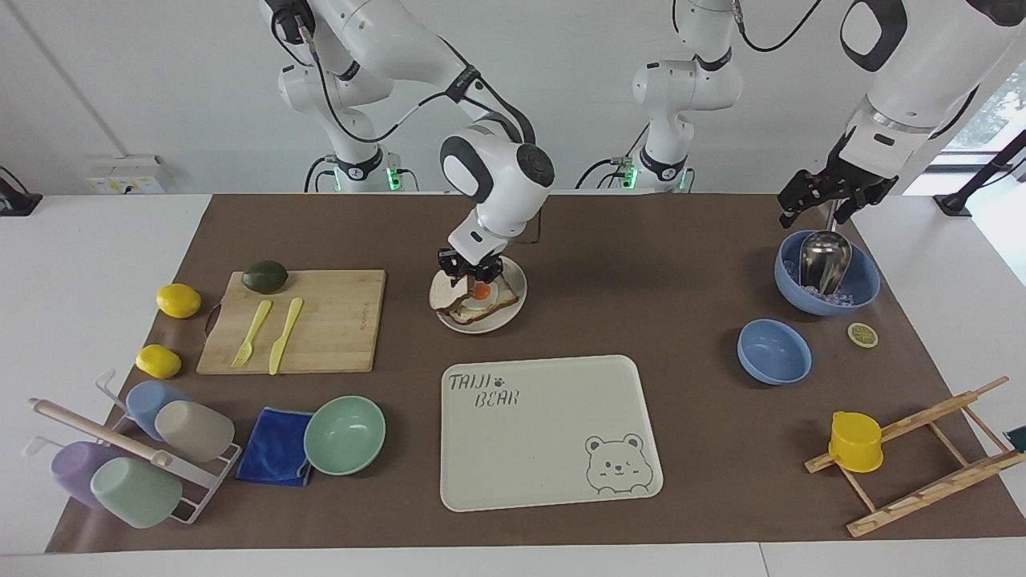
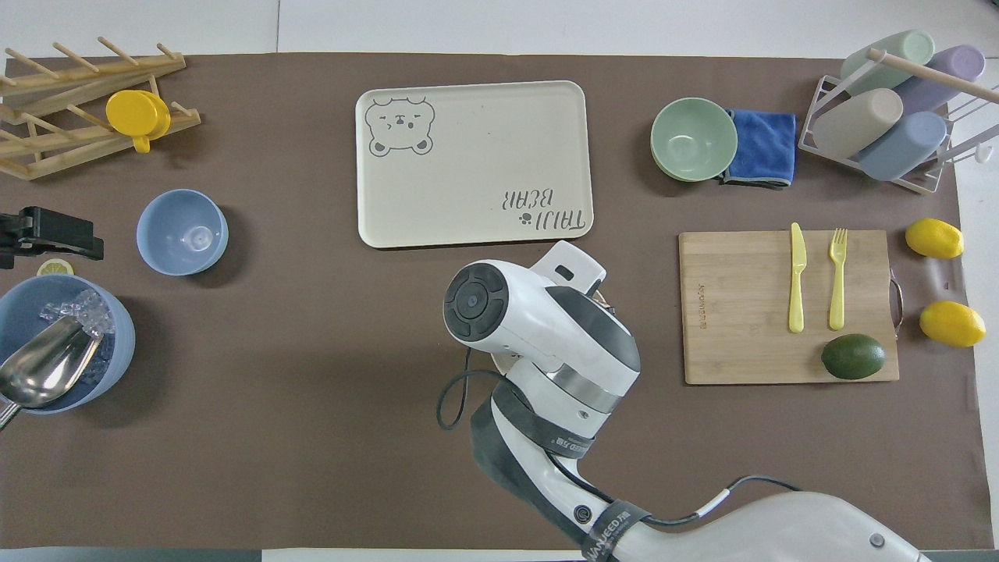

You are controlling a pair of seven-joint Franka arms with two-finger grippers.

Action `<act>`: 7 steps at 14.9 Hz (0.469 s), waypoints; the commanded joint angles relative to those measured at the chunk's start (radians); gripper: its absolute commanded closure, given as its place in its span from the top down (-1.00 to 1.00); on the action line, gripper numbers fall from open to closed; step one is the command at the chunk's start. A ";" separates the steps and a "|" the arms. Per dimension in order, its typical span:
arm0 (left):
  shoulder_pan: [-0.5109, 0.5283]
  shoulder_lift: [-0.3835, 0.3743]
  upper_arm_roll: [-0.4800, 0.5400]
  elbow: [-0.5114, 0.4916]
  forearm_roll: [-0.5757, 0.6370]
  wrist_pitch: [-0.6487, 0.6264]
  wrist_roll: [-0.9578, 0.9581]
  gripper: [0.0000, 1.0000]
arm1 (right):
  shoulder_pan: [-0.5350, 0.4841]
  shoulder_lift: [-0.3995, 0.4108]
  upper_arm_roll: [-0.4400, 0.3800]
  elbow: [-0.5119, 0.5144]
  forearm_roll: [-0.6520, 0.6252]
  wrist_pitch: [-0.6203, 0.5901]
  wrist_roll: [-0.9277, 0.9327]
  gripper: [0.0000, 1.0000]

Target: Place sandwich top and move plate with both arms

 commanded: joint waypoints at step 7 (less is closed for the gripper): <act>-0.001 -0.024 0.009 -0.028 0.013 -0.005 -0.026 1.00 | -0.022 0.000 0.007 -0.040 0.016 0.166 0.022 0.19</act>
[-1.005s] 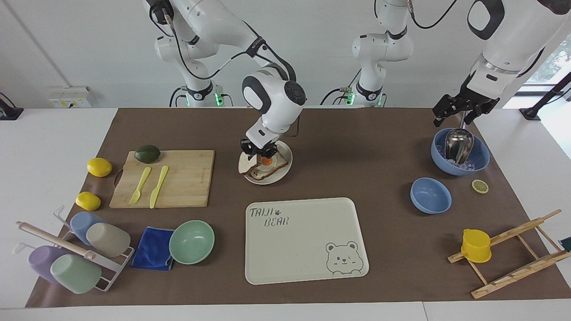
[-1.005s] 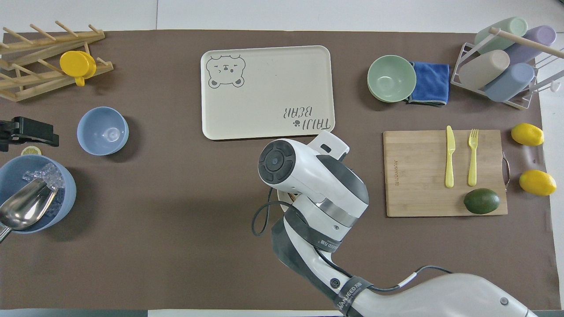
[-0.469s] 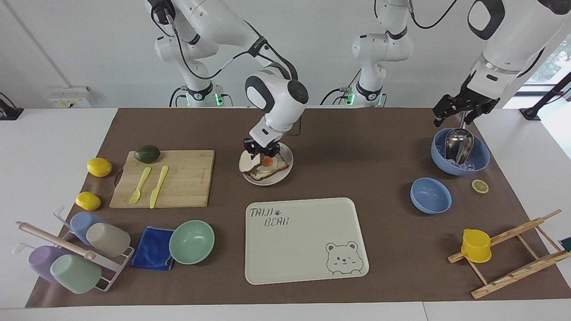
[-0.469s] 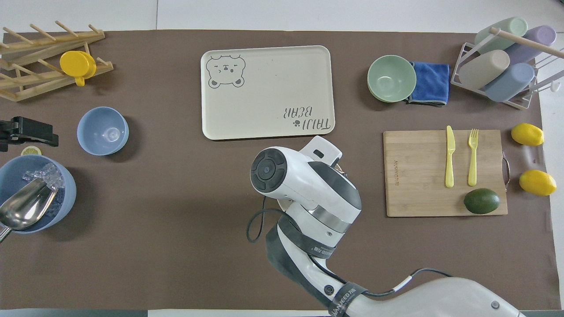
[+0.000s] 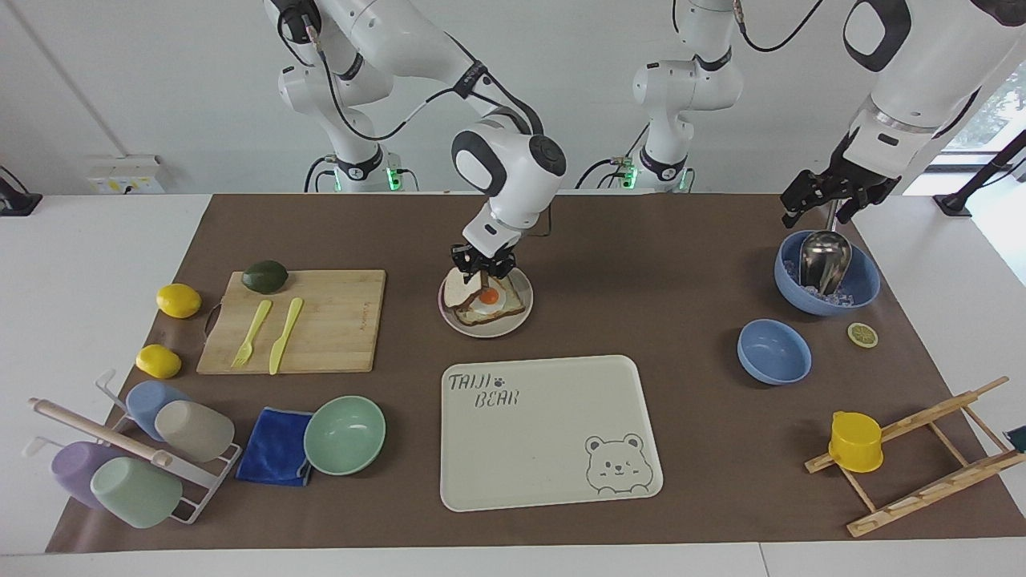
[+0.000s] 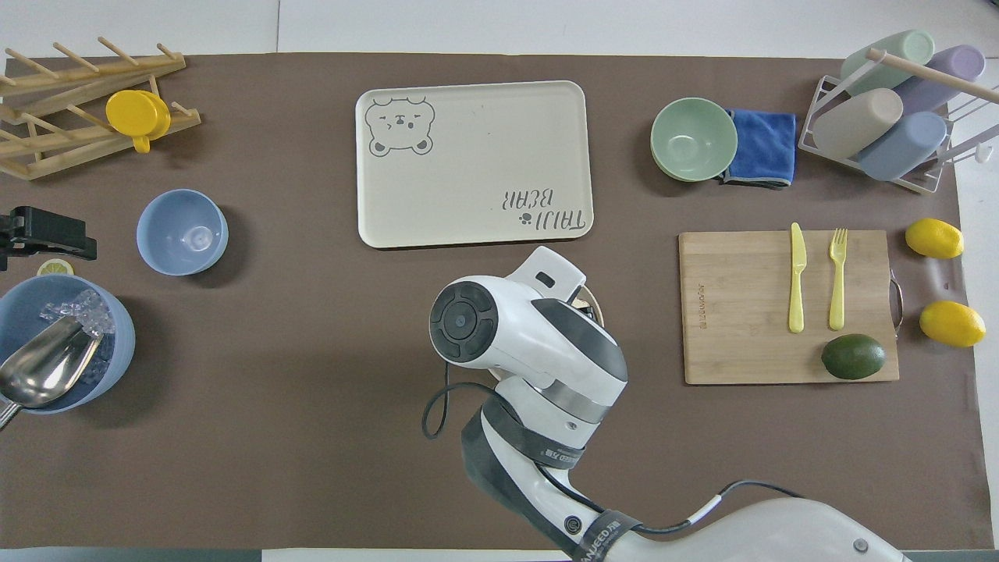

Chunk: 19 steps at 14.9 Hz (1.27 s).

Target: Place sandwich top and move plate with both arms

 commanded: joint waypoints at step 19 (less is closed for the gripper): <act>-0.500 0.075 -0.009 -0.423 -0.260 0.570 -0.370 1.00 | -0.496 -0.329 -0.006 0.194 0.451 -0.376 -0.401 1.00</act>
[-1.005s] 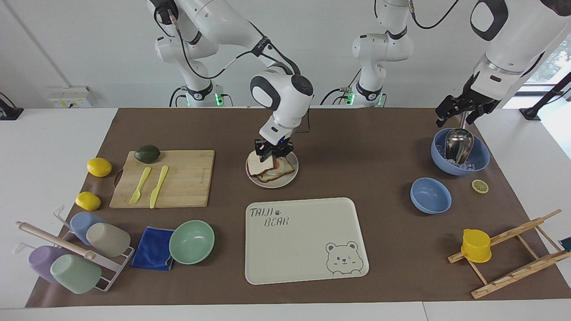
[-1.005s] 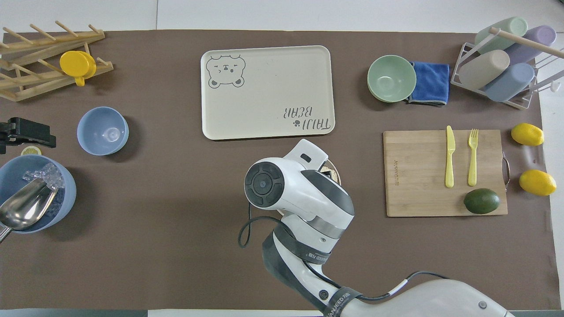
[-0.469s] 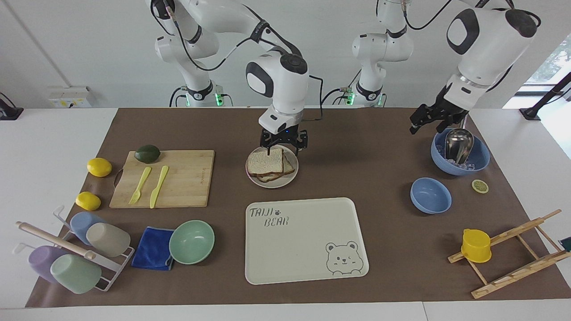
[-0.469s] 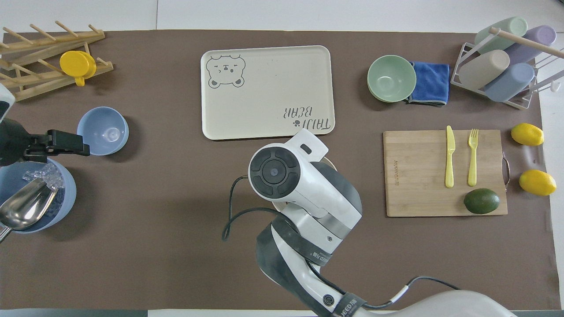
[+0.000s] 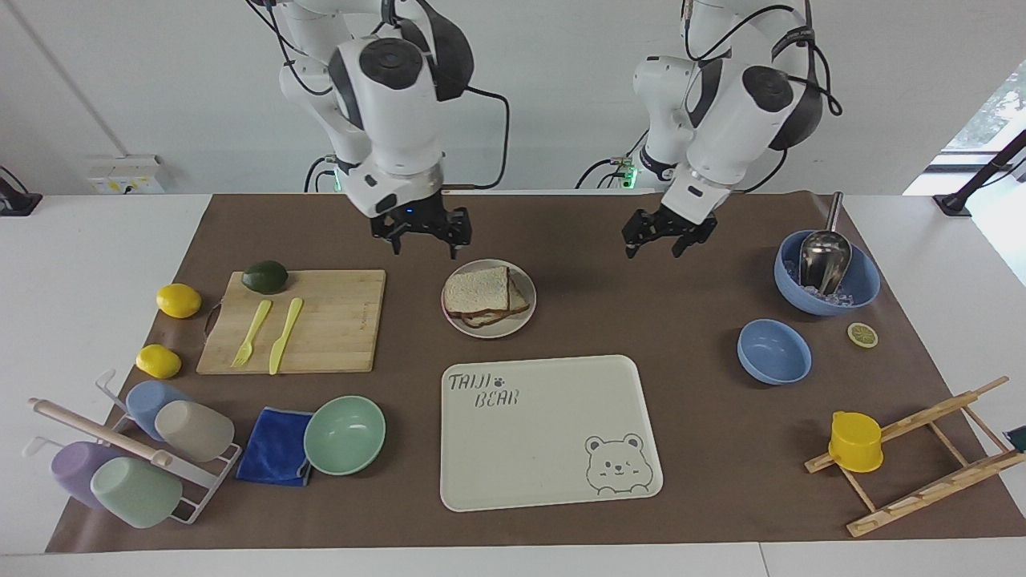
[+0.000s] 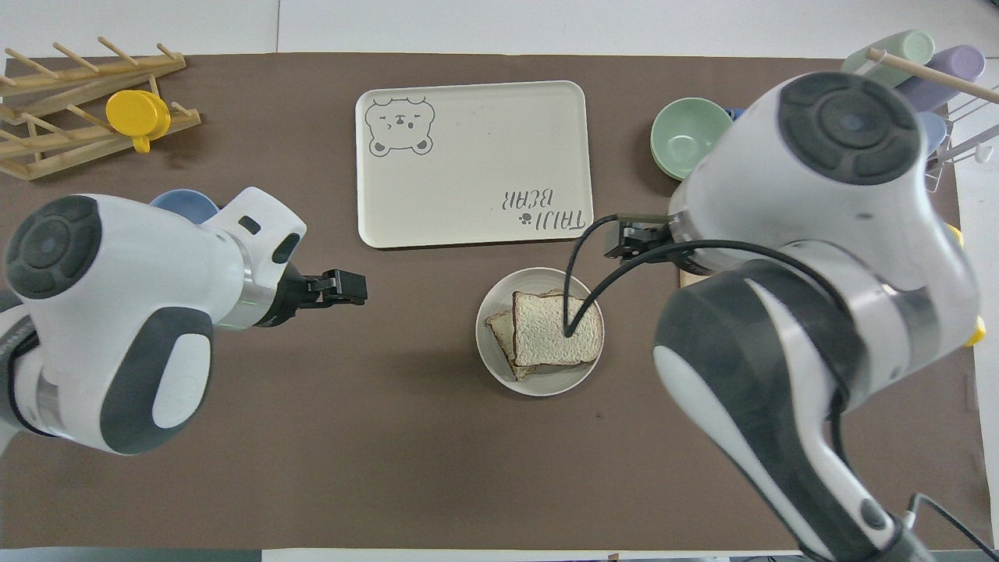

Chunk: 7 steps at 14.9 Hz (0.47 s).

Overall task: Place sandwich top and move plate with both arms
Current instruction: 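Reach the left gripper to the plate rim while the right gripper withdraws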

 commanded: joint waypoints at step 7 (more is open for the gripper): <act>-0.188 0.283 0.018 0.052 -0.094 0.237 0.006 1.00 | 0.097 -0.132 -0.347 -0.068 0.053 -0.140 -0.354 1.00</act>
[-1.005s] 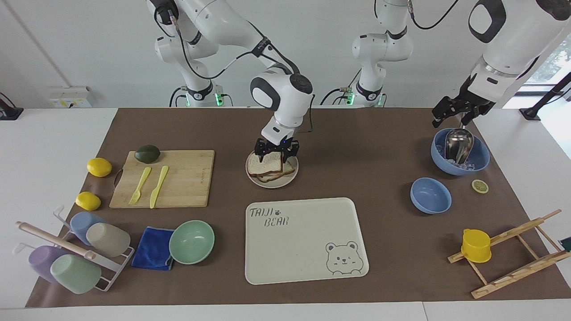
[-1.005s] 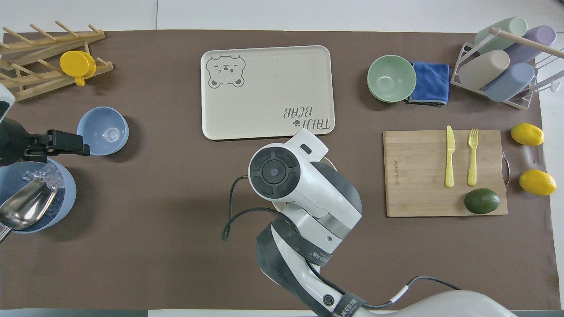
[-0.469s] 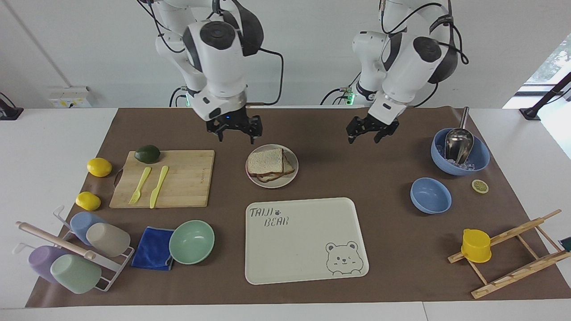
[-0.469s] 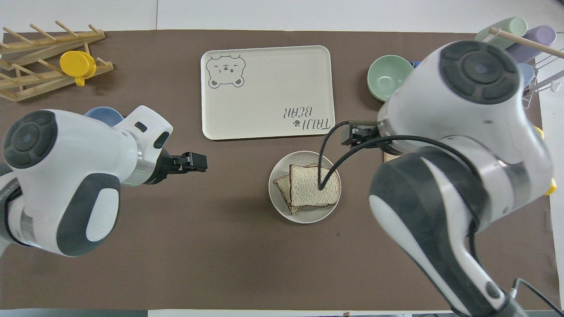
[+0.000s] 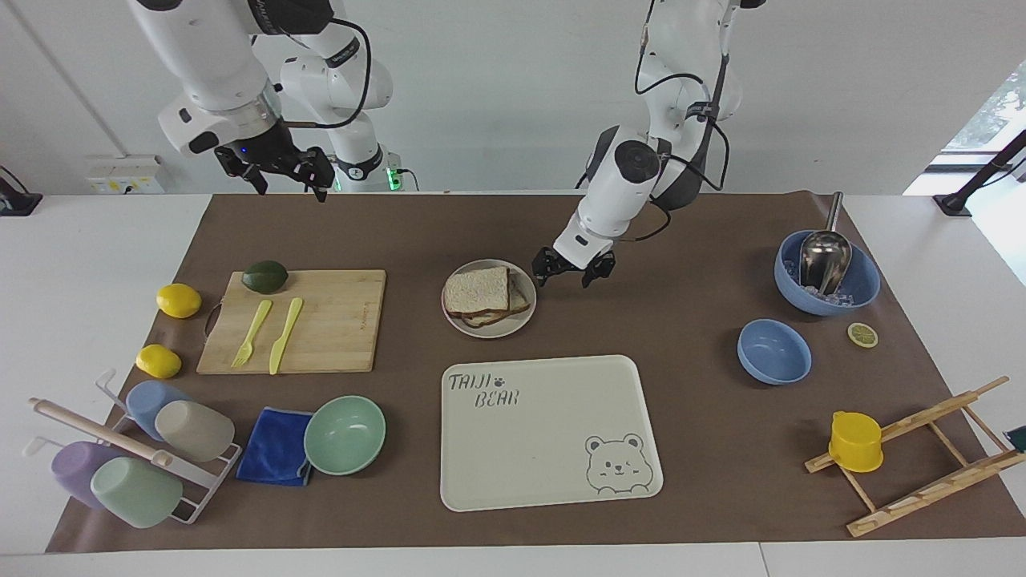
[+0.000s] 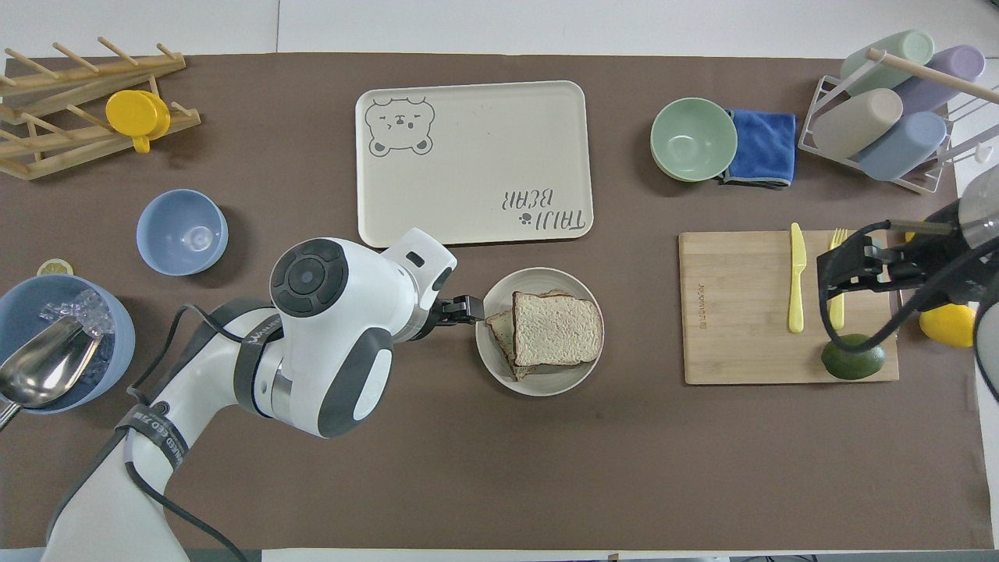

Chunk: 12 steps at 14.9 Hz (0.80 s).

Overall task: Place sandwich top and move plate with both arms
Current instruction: 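Grasp the plate rim with the left gripper while the right gripper retracts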

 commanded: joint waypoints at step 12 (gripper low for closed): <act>-0.066 0.101 0.018 0.050 -0.057 0.019 0.068 0.00 | 0.171 0.006 -0.153 -0.117 0.001 0.074 -0.108 1.00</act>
